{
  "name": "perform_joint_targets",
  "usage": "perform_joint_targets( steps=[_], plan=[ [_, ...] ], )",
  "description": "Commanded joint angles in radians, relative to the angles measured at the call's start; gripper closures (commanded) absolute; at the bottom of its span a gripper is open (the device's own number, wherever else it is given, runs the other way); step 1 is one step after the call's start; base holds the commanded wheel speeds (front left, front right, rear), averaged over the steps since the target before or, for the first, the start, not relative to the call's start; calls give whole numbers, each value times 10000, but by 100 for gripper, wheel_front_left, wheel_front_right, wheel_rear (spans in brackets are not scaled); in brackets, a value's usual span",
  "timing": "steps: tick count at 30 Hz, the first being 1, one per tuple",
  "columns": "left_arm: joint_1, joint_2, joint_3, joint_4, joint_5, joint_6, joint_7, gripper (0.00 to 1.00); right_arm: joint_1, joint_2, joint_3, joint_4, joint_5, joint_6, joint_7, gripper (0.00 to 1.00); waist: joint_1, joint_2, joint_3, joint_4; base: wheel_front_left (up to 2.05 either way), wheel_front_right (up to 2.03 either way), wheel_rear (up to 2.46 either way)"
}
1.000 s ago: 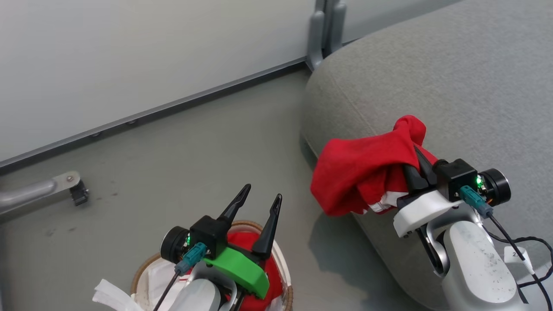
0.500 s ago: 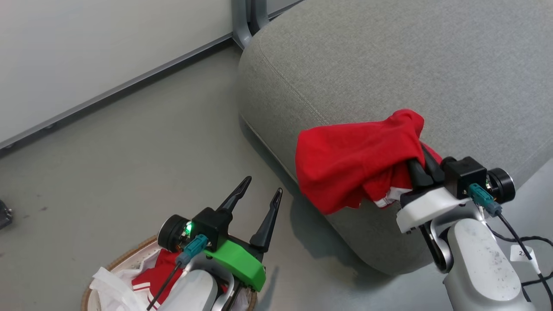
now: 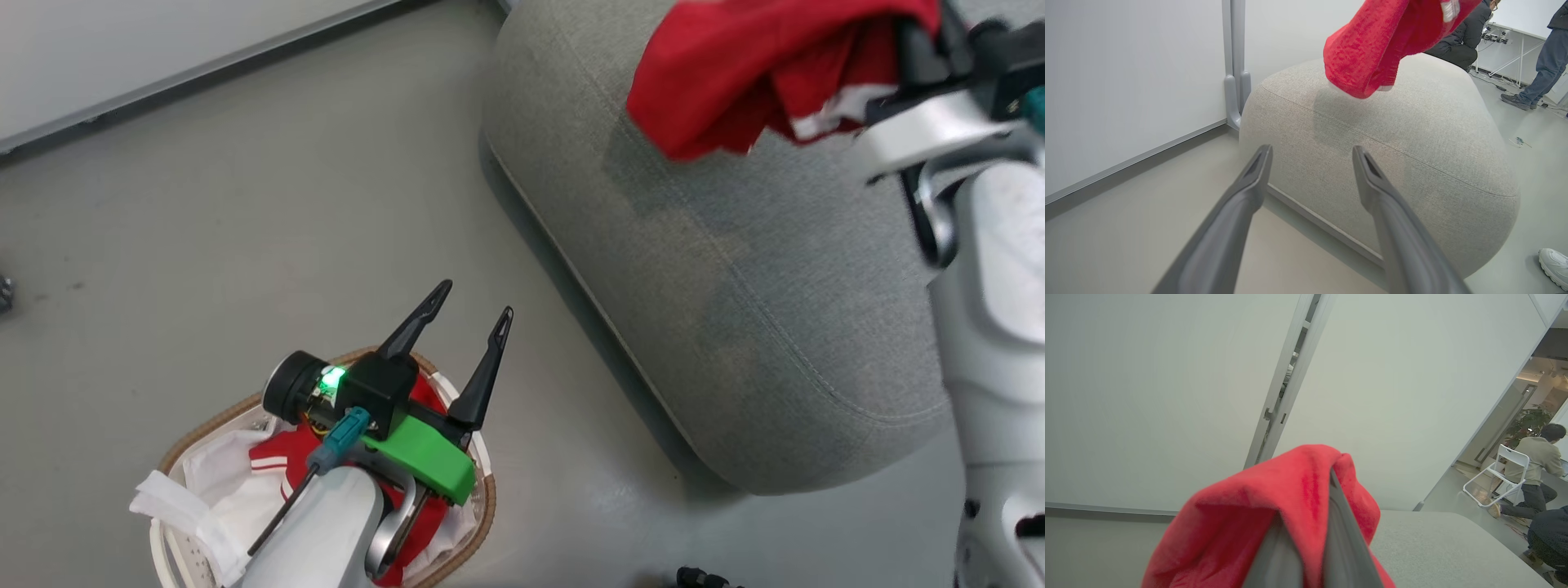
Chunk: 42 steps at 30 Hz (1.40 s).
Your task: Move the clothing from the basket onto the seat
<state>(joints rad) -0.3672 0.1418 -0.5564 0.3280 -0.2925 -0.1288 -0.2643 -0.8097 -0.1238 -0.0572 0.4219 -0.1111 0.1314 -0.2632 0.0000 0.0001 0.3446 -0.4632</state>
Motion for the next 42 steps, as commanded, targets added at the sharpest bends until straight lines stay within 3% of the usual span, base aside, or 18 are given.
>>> perform_joint_targets(
  steps=[1,10,16,22,30,31,32,33,42],
  plan=[
    [-279,111,7,-64,154,-29,-2,0,-614,-202,-159,163,-113,-14,-25,100,0,-1,1103,888,0,0,0],
    [-1130,277,-283,-377,522,-27,-1,0,-3895,-1985,-1701,1877,-880,-14,-24,100,0,-1,2679,2002,0,0,0],
    [-1435,331,-298,-663,640,41,-1,0,-4838,-2746,-3136,3248,-1718,-14,-24,100,0,-1,3529,2559,0,0,0],
    [-1419,435,-247,-853,684,144,-1,0,-4169,-2522,-4286,4047,-2409,-14,-23,100,0,-1,3997,2709,0,0,0],
    [-1393,561,-188,-826,590,215,-1,0,-2985,-1672,-4219,4148,-2553,-14,-24,100,0,-1,3958,2418,0,0,0],
    [-1384,572,-192,-799,569,222,-1,0,-2846,-1595,-4182,4068,-2503,-14,-24,70,0,-1,3914,2367,0,0,0],
    [-1381,600,-217,-763,582,217,-1,0,-2684,-1489,-4091,3963,-2489,-14,-24,50,0,-1,3858,2315,0,0,0],
    [-1375,596,-229,-738,568,215,-1,0,-2542,-1417,-4047,3894,-2471,-14,-24,2,0,-1,3809,2286,0,0,0],
    [-1087,359,-73,-440,250,182,-1,0,-954,-882,-3346,3250,-2007,-14,-23,0,0,-1,2807,2239,0,0,0]
  ],
)
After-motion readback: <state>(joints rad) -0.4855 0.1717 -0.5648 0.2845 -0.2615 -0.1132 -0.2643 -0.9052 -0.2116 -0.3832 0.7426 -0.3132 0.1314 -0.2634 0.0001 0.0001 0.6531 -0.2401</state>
